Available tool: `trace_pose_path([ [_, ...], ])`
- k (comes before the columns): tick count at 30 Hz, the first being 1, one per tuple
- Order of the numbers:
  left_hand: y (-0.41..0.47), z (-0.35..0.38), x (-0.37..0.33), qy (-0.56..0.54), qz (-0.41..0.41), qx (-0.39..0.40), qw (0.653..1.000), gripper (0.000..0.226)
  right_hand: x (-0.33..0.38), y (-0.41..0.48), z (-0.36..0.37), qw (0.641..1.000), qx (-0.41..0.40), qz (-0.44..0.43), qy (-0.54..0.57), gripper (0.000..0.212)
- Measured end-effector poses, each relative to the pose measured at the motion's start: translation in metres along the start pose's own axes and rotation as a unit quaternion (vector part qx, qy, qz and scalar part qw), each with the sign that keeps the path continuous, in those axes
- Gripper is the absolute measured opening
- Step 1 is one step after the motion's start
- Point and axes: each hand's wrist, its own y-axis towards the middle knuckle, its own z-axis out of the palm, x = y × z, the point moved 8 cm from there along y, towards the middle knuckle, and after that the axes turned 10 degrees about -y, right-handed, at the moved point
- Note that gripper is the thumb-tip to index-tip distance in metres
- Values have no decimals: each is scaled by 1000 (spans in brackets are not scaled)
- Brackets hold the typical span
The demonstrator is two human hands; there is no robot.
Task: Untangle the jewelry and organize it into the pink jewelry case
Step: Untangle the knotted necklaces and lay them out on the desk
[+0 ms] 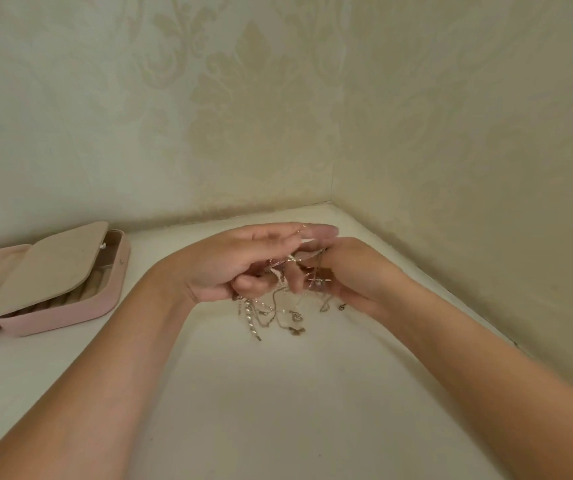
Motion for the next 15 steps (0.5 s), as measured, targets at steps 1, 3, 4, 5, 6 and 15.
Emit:
trace_pose_path([
  [1,0,-9,0,-9,-2,-46,999,32,1,-2,5,997,47,4,60,11],
  [3,1,-22,0,-38,4,-118,992,30,4,-6,7,990,90,10,107,14],
  [4,1,-27,0,-51,9,-138,989,29,5,-9,8,991,97,13,87,18],
  [5,2,-28,1,-58,13,-147,987,29,5,-11,10,993,100,14,56,21],
  [6,3,-28,1,-60,17,-150,987,30,5,-11,13,994,102,10,24,24],
  [15,5,-15,-4,-3,26,-119,993,36,6,-15,28,982,179,-18,57,60],
])
